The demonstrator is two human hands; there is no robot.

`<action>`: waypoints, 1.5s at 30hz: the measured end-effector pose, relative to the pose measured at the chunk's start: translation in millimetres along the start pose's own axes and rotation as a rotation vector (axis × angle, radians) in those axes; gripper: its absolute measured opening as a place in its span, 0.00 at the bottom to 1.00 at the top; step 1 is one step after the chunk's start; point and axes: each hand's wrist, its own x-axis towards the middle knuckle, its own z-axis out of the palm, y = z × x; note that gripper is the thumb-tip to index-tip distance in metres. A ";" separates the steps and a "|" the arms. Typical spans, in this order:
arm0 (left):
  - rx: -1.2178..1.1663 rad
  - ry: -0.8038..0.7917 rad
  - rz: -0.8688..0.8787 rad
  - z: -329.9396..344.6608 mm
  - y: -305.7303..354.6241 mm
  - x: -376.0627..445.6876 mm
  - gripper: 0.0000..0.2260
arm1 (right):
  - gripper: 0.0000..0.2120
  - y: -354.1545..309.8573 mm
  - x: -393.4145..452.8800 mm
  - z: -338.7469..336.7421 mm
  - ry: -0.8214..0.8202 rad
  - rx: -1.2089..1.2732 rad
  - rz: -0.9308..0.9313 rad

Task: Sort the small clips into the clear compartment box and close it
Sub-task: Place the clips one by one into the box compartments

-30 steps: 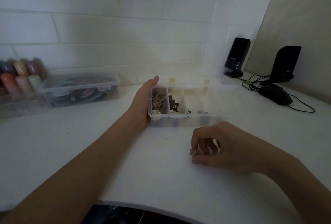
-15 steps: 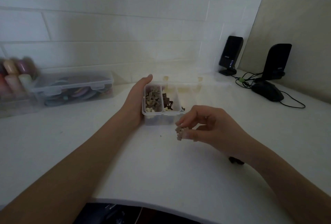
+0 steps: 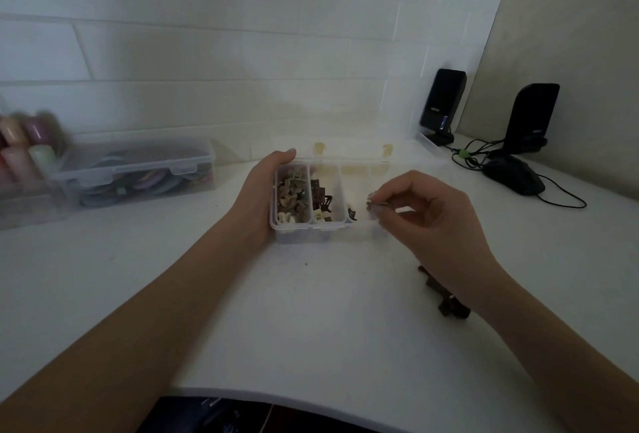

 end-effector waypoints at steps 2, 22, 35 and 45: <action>0.024 -0.022 0.016 -1.0 0.4 0.2 0.12 | 0.06 1.6 1.3 -3.1 0.070 -0.055 0.004; -0.008 -0.120 0.048 -7.2 10.8 -1.6 0.08 | 0.04 4.1 5.3 -11.4 0.244 -0.145 0.050; -0.061 -0.193 0.093 -18.8 16.1 0.2 0.10 | 0.07 1.4 2.8 -11.0 0.221 -0.165 -0.042; -0.100 -0.289 0.109 -20.3 19.3 -4.0 0.14 | 0.07 -2.3 -1.3 -5.1 0.138 -0.403 -0.153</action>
